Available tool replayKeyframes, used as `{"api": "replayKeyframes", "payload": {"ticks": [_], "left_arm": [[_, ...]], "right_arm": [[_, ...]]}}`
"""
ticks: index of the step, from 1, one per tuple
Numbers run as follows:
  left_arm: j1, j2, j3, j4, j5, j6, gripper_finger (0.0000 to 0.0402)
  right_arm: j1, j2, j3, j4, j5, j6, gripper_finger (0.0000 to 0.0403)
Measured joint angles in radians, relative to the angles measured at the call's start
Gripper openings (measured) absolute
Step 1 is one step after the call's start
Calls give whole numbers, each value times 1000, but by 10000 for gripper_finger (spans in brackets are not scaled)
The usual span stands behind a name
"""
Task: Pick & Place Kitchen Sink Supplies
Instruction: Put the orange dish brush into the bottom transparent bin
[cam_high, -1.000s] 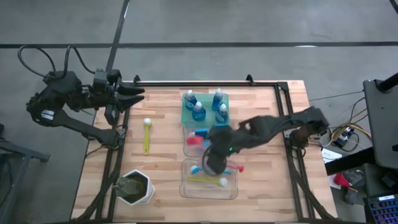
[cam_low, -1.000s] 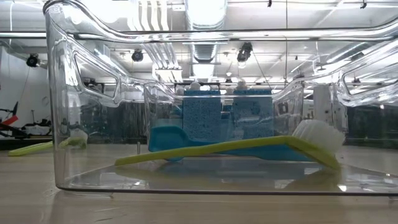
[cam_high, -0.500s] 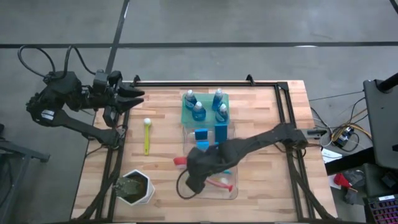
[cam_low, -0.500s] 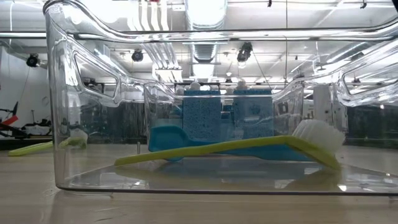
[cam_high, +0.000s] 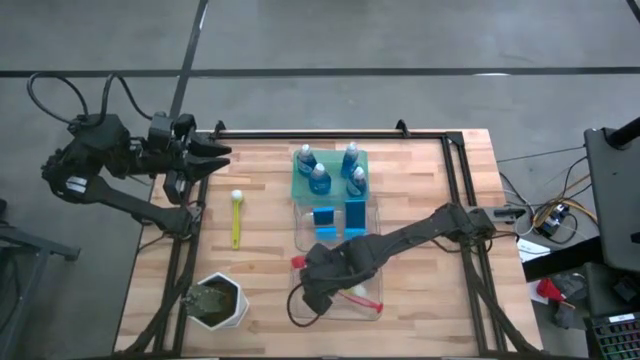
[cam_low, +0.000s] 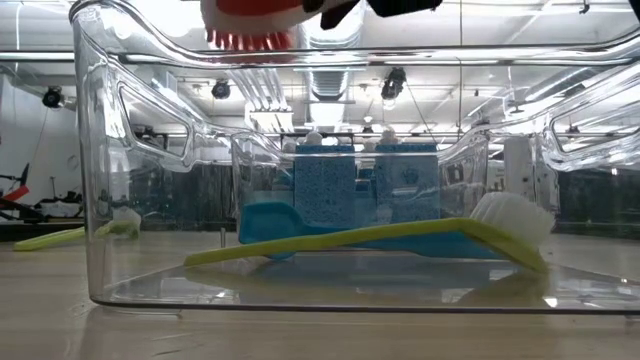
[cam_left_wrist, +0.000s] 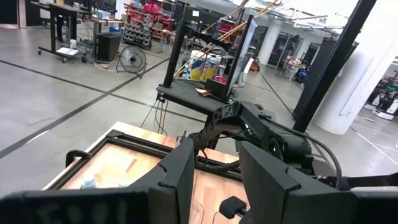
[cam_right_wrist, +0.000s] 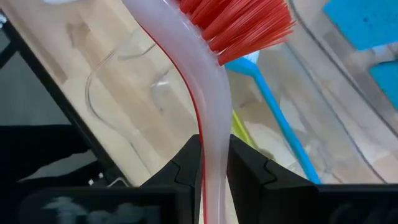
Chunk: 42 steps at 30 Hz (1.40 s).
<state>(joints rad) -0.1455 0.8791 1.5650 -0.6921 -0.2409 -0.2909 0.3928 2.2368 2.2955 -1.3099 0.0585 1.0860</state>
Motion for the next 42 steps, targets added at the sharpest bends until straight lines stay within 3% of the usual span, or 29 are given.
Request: {"api": "replayKeyframes", "payload": {"ticks": [15, 26, 42], "left_arm": [[0, 0, 0, -7, 1, -1, 122], [0, 0, 0, -7, 1, 1, 122], [0, -1, 0, -29, 1, 2, 122]], "right_arm": [[-6, 5, -110, 41, 23, 59, 54], [-28, 5, -194, 162, 19, 46, 54], [-25, 4, -266, 206, -14, 18, 54]]}}
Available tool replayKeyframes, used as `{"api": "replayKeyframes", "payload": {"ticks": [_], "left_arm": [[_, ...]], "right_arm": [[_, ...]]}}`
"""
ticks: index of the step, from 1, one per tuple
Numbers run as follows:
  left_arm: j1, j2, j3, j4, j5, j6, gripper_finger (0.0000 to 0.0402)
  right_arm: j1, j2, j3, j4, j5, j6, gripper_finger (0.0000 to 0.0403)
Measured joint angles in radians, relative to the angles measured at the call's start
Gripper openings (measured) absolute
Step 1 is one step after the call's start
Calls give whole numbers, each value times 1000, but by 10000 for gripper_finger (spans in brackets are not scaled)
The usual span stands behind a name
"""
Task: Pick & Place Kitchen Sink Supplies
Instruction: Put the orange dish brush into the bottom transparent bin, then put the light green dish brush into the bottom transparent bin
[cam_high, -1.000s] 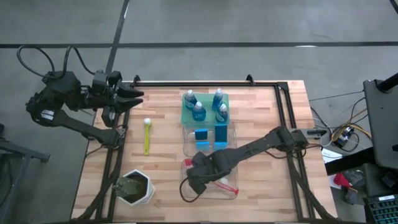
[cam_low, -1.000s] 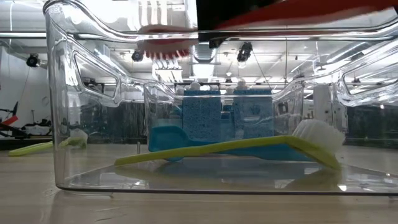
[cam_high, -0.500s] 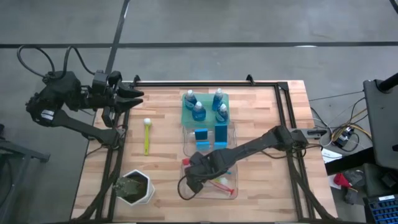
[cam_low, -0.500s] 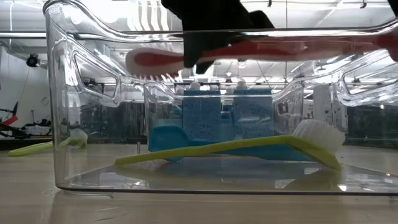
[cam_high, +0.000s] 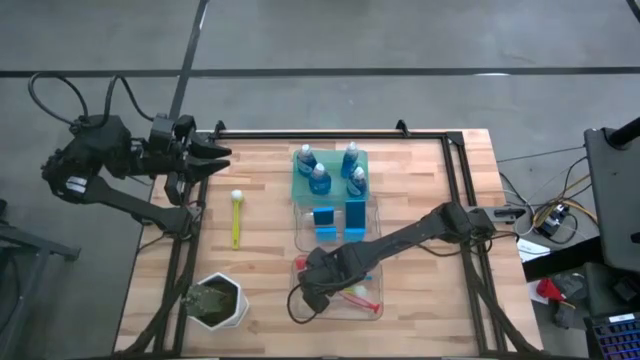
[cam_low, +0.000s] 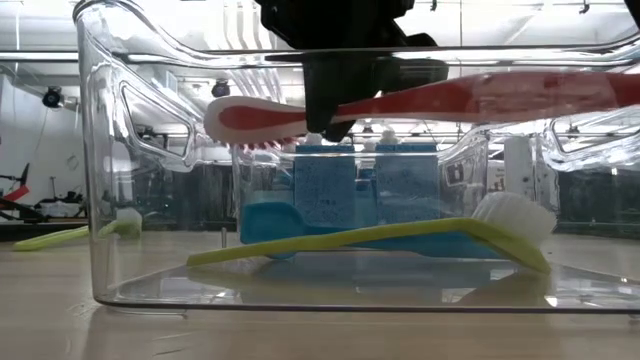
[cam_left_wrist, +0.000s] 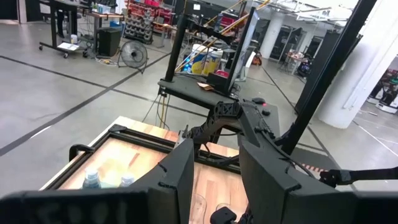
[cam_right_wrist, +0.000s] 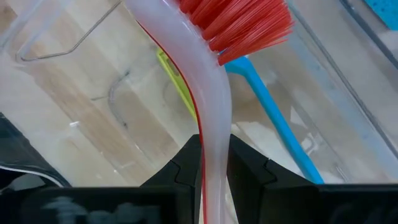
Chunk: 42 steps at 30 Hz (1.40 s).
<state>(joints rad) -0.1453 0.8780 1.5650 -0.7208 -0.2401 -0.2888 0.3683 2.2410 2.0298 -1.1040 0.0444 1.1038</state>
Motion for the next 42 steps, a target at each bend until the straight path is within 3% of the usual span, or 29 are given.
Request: {"api": "replayKeyframes", "payload": {"ticks": [19, 32, 37, 42], "left_arm": [[0, -1, 0, 1, 0, 1, 122], [0, -1, 0, -22, 0, 2, 122], [0, 0, 0, -105, 0, -31, 122], [0, 10, 0, -226, 0, -71, 122]], "right_arm": [[0, 0, -43, 50, -45, -7, 83], [0, -14, -31, 76, -69, 4, 138], [0, -33, 31, 87, 5, -19, 146], [-3, -43, 106, 86, 144, -57, 139]]}}
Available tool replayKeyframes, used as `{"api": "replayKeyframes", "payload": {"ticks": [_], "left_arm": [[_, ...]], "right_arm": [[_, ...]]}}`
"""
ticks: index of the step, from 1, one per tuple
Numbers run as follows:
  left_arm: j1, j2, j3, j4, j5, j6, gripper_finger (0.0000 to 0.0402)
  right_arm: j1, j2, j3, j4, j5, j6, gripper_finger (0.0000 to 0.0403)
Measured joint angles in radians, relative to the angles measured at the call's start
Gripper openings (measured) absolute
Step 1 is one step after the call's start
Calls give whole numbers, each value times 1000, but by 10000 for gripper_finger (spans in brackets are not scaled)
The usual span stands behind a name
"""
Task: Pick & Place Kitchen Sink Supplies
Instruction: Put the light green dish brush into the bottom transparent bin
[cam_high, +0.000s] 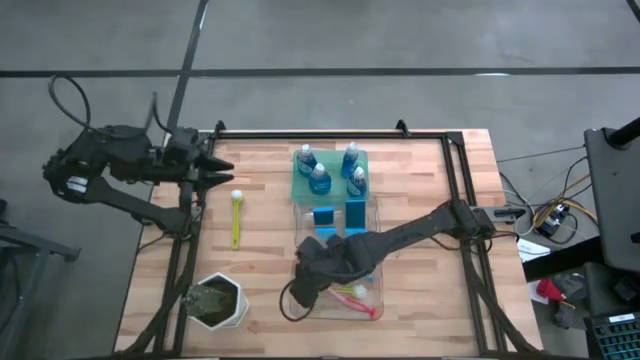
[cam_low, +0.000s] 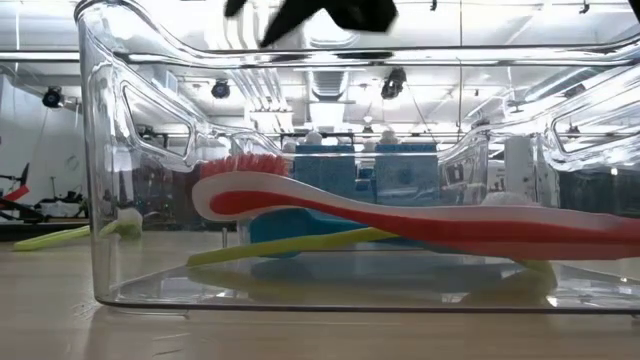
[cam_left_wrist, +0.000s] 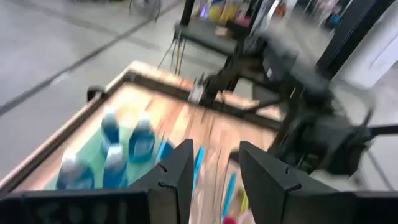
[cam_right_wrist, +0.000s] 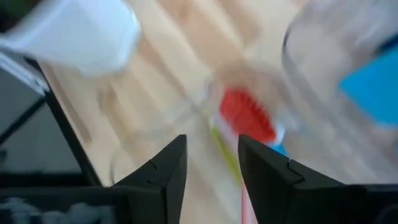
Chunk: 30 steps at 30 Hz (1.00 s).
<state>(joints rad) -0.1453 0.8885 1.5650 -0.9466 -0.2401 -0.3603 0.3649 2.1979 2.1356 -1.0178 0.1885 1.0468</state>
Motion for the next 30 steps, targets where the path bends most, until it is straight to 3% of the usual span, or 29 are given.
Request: {"api": "replayKeyframes", "payload": {"ticks": [10, 14, 20, 30], "left_arm": [[0, 82, 0, -251, -12, -115, 122], [0, 122, -2, -307, -129, -176, 122], [2, 150, -52, -351, -306, -335, 122], [45, 143, -286, -361, -316, -703, 122]], "right_arm": [[-7, -5, 195, 1, 371, -216, 119], [-17, -22, 215, 33, 477, -341, 112], [-69, -97, 217, 41, 519, -504, 104], [-201, -218, 217, 91, 515, -724, 91]]}}
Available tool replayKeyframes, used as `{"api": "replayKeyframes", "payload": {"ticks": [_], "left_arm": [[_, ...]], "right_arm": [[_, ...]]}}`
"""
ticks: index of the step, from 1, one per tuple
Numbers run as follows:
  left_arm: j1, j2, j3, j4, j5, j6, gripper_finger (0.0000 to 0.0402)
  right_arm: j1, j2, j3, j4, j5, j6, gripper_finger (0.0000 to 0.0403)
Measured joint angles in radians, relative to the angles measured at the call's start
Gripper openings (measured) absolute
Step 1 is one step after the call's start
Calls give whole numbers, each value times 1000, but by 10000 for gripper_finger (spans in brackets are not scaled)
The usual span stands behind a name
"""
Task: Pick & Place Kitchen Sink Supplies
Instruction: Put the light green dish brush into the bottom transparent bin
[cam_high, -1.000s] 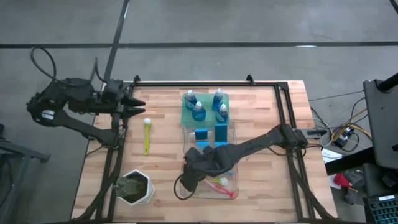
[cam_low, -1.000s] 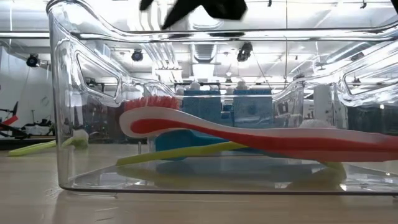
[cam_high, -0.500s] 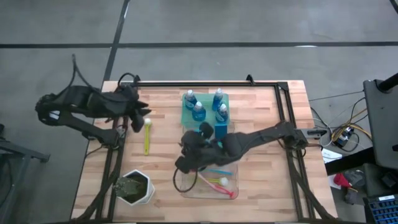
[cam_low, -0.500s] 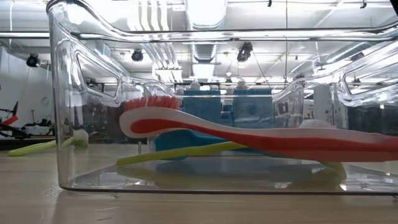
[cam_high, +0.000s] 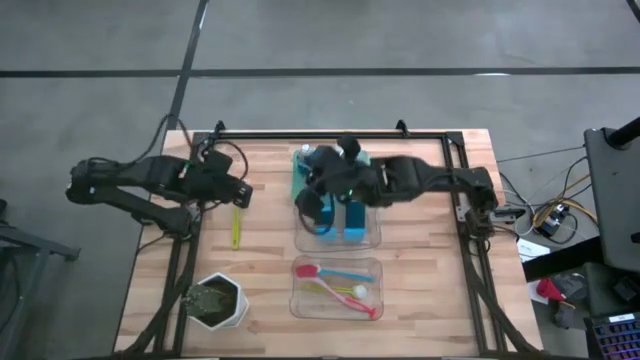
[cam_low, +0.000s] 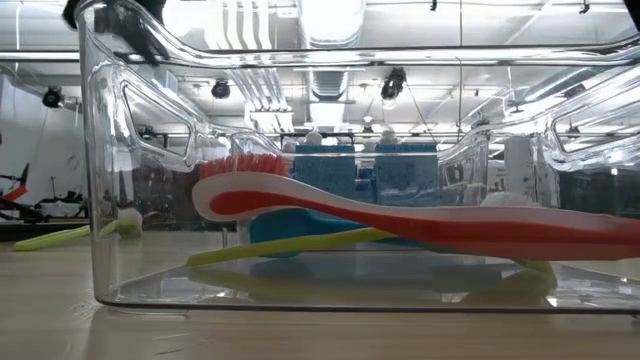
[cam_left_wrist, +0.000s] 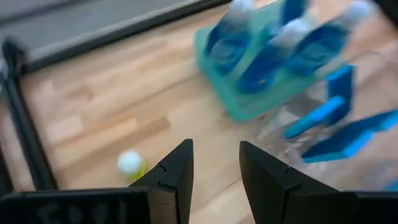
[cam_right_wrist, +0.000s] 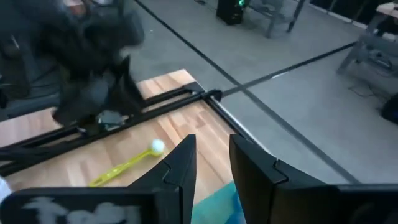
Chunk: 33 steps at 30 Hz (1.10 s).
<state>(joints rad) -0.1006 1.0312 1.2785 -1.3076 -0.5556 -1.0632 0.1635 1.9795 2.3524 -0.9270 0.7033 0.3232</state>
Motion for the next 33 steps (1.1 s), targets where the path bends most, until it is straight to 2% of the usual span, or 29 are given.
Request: {"api": "replayKeyframes", "payload": {"ticks": [2, 8, 12, 15, 18, 21, 24, 33], "left_arm": [[7, -5, -53, 2, 9, -83, 122], [15, -19, -187, 6, 38, -267, 122], [45, -20, -277, 43, 137, -327, 148], [77, -20, -345, 96, 197, -332, 190], [105, -20, -393, 104, 215, -356, 233], [137, -20, -449, 105, 251, -361, 255], [167, -20, -520, 151, 289, -352, 256], [220, -19, -700, 343, 312, -326, 240]], "right_arm": [[-27, -13, 0, 11, -32, -35, 91], [-93, -25, 0, 43, -223, -127, 99], [-108, -22, 0, 44, -290, -171, 107], [-111, -22, 0, 43, -314, -186, 111], [-110, -22, 0, 43, -320, -205, 114], [-109, -22, 0, 42, -321, -220, 112], [-109, -22, 0, 41, -321, -223, 106], [-110, -23, 0, 41, -320, -231, 83]]}}
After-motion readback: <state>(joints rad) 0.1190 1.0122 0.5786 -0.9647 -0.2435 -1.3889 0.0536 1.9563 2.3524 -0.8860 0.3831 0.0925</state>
